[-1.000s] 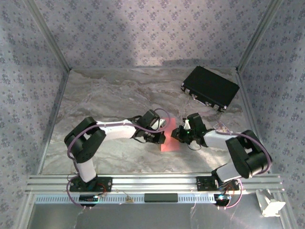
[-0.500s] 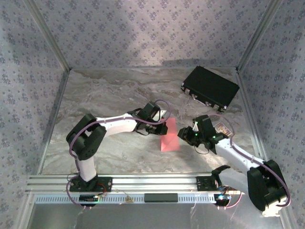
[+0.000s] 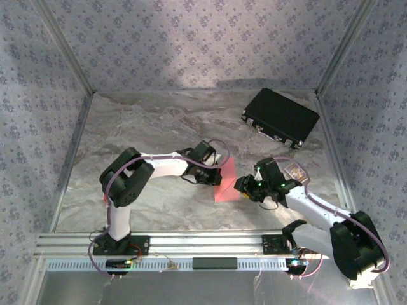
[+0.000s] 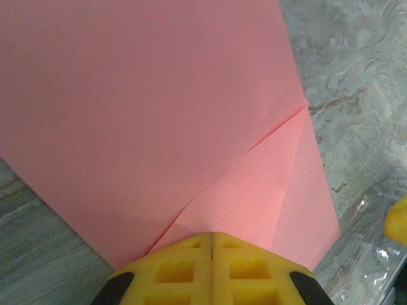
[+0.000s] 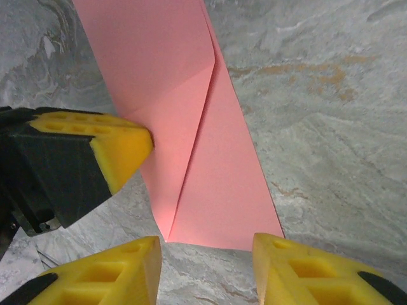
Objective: Fold a paper plane with a square sheet of paper (pick it up from the middle)
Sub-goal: Turn over the paper at the center of the table.
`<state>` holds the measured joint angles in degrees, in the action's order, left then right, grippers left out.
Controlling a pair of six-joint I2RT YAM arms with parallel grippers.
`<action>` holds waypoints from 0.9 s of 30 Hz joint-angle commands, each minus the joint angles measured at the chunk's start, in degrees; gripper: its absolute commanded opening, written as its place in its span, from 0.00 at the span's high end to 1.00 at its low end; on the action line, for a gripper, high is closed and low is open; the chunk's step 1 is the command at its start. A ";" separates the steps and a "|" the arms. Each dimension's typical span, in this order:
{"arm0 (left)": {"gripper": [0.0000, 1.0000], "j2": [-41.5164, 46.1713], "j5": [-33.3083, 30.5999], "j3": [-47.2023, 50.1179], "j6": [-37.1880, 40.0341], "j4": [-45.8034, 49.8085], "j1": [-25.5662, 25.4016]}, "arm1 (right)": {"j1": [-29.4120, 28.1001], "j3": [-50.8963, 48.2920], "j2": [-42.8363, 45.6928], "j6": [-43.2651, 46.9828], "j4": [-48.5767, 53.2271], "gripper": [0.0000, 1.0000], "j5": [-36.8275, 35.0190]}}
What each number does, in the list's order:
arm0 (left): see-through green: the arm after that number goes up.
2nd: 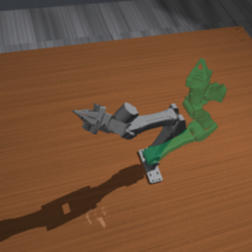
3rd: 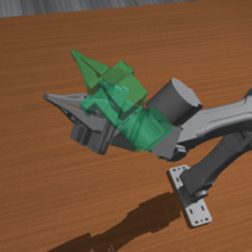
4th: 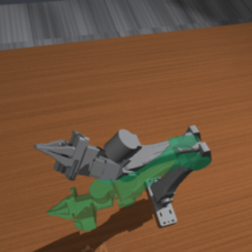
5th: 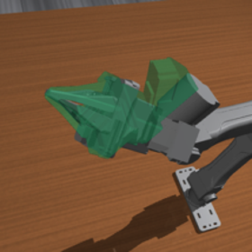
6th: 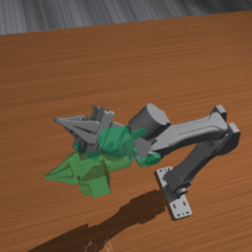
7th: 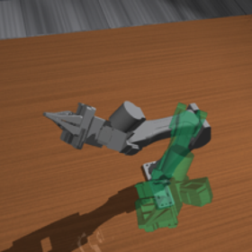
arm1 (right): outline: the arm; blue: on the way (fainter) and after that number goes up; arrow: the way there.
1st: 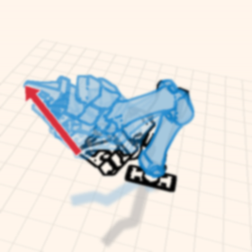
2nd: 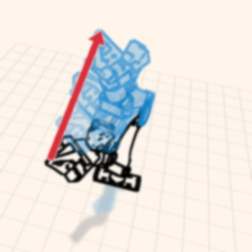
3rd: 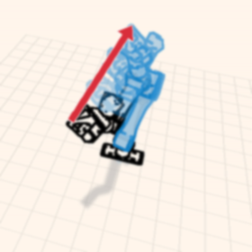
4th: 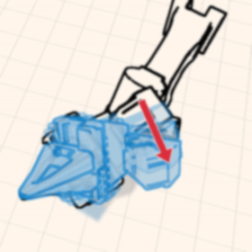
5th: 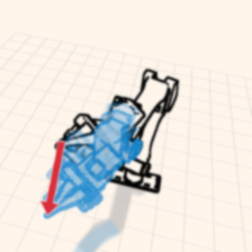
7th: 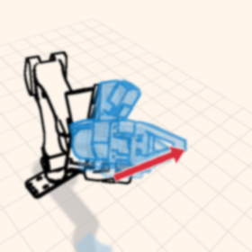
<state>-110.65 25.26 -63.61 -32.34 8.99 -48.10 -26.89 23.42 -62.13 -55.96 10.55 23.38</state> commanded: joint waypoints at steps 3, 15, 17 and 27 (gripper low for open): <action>0.97 -0.54 -1.06 2.86 1.36 0.72 -0.30 | -1.28 0.04 -1.63 -1.48 -0.54 0.52 0.51; 0.97 -0.01 -0.73 2.88 0.96 -0.11 -0.25 | -3.05 1.79 -7.42 -1.82 -2.98 0.52 0.40; 0.97 0.00 -0.68 2.89 0.96 -0.11 -0.31 | -3.16 1.80 -8.04 -1.88 -3.41 0.52 0.27; 0.97 0.59 -0.52 3.14 0.78 -0.38 -0.29 | -3.20 4.62 -11.71 -1.14 -6.29 0.56 0.08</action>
<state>-110.26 25.47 -62.17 -32.01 6.61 -48.10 -30.04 25.47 -72.73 -57.23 4.93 23.55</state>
